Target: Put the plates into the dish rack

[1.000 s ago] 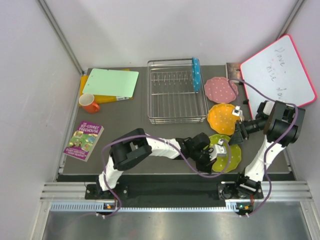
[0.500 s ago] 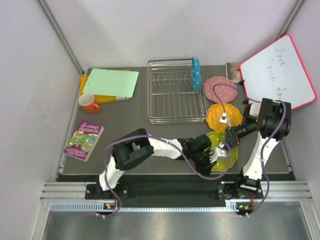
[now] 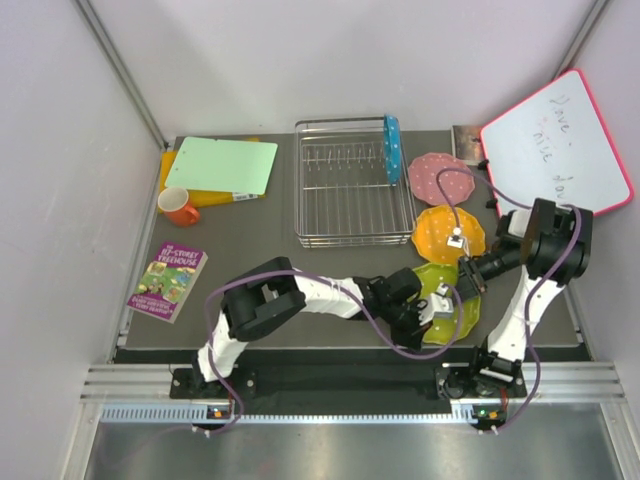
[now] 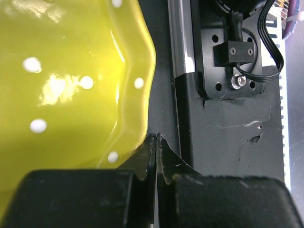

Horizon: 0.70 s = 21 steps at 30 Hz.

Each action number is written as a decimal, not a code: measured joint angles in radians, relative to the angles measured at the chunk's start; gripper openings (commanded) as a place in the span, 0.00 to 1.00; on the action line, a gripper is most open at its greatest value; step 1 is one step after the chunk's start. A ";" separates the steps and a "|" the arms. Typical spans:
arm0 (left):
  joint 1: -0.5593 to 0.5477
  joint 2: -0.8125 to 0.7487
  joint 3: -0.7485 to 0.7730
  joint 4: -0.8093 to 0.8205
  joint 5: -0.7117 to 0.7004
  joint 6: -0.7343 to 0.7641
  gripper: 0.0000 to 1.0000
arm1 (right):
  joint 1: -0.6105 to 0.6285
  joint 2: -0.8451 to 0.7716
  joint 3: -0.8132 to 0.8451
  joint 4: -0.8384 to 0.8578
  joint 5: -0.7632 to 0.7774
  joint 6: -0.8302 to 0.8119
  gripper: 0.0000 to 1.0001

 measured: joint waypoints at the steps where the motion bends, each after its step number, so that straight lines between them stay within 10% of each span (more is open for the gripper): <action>1: 0.000 -0.005 -0.005 0.008 -0.006 -0.001 0.00 | -0.009 0.000 0.000 -0.003 0.000 0.002 0.08; 9: 0.089 -0.130 -0.078 -0.029 -0.169 0.062 0.00 | -0.109 -0.119 0.019 -0.022 -0.007 -0.006 0.00; 21: 0.251 -0.721 -0.276 -0.171 -0.365 0.188 0.00 | -0.230 -0.275 0.460 0.067 -0.079 0.137 0.00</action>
